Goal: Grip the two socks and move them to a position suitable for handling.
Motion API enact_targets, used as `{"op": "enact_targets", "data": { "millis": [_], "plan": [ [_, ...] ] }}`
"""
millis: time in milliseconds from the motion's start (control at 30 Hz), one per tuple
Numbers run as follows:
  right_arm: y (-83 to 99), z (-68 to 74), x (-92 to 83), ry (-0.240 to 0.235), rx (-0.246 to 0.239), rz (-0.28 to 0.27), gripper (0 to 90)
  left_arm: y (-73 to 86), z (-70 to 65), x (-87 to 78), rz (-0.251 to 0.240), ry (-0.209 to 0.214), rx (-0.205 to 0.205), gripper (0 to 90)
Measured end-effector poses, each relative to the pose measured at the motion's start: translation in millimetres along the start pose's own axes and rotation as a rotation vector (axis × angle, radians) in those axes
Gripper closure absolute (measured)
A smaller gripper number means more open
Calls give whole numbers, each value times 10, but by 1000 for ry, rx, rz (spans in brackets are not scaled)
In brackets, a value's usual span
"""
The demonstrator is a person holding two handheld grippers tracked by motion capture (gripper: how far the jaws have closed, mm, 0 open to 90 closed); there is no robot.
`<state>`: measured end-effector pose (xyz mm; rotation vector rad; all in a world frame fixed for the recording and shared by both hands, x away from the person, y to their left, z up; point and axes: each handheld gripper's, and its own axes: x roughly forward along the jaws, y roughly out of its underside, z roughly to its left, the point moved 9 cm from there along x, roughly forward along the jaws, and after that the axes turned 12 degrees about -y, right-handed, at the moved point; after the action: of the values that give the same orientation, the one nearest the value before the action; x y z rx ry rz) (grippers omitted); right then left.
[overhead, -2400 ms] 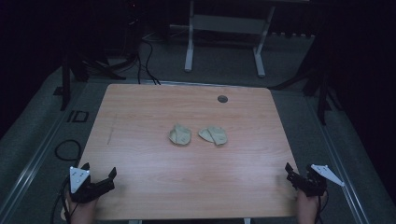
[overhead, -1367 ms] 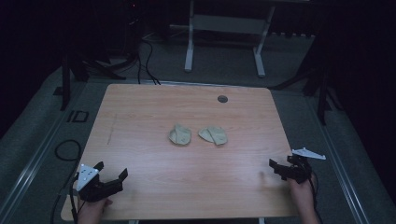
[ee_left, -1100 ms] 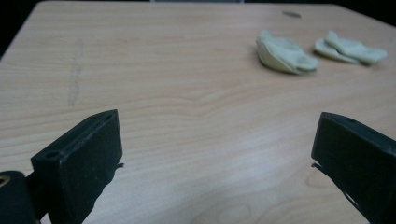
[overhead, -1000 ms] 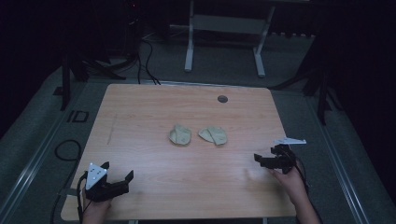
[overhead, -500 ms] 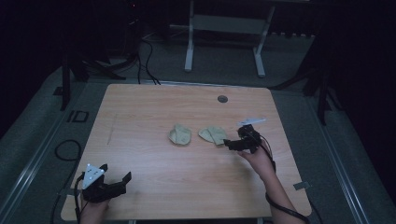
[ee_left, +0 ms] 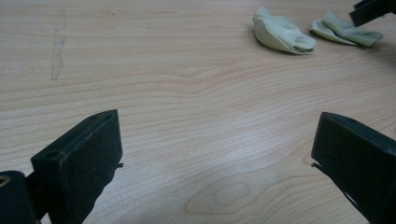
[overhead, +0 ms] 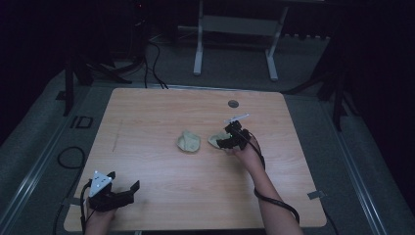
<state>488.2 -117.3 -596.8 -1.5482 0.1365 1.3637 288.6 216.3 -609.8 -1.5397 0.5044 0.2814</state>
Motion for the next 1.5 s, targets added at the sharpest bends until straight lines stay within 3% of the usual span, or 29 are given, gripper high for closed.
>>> {"op": "enact_targets", "data": {
  "millis": [167, 300, 433, 533, 600, 667, 733, 900, 933, 1000, 1067, 1133, 1233, 1267, 1333, 1367, 1500],
  "plan": [
    [-50, -16, 162, 33, -5, 34, 312, 13, -15, -6, 7, 3, 7, 20],
    [-17, -15, 303, 89, -52, 96, 373, 42, -8, -16, 14, 2, 11, 20],
    [-22, 5, 282, 116, -85, 103, 582, 74, 9, -35, 22, 0, 3, 20],
    [-9, -27, 264, 170, -111, 100, 721, 89, -9, -50, 26, -1, 11, 20],
    [-3, -27, 249, 180, -107, 91, 806, 90, -28, -65, 25, -3, 22, 20],
    [-4, -32, 207, 164, -67, 80, 817, 92, -48, -81, 23, -5, 29, 20],
    [-9, -18, 129, 147, -58, 73, 818, 104, -81, -89, 27, -1, 31, 20],
    [-24, 82, -152, 100, -84, 39, 817, 133, -217, -76, 46, 23, 82, 20],
    [-24, 116, -205, 84, -94, 29, 817, 130, -238, -73, 46, 24, 87, 20],
    [-25, 160, -312, 99, -130, 16, 817, 126, -285, -64, 47, 33, 95, 20],
    [-9, 239, -413, 60, -127, 4, 818, 122, -329, -57, 48, 43, 100, 20],
    [7, 272, -468, 59, -138, -2, 817, 118, -352, -54, 48, 48, 102, 20],
    [111, 412, -646, 41, -162, -35, 817, 83, -435, -60, 37, 62, 116, 20],
    [207, 491, -713, 59, -203, -30, 817, 67, -475, -62, 32, 71, 119, 20],
    [241, 525, -736, 61, -215, -32, 817, 39, -552, -59, 17, 84, 127, 20],
    [338, 620, -796, 46, -225, -43, 817, 31, -603, -58, 11, 92, 140, 20],
    [479, 757, -871, 25, -228, -59, 817, 4, -696, -74, -14, 87, 140, 21]
  ]
}}
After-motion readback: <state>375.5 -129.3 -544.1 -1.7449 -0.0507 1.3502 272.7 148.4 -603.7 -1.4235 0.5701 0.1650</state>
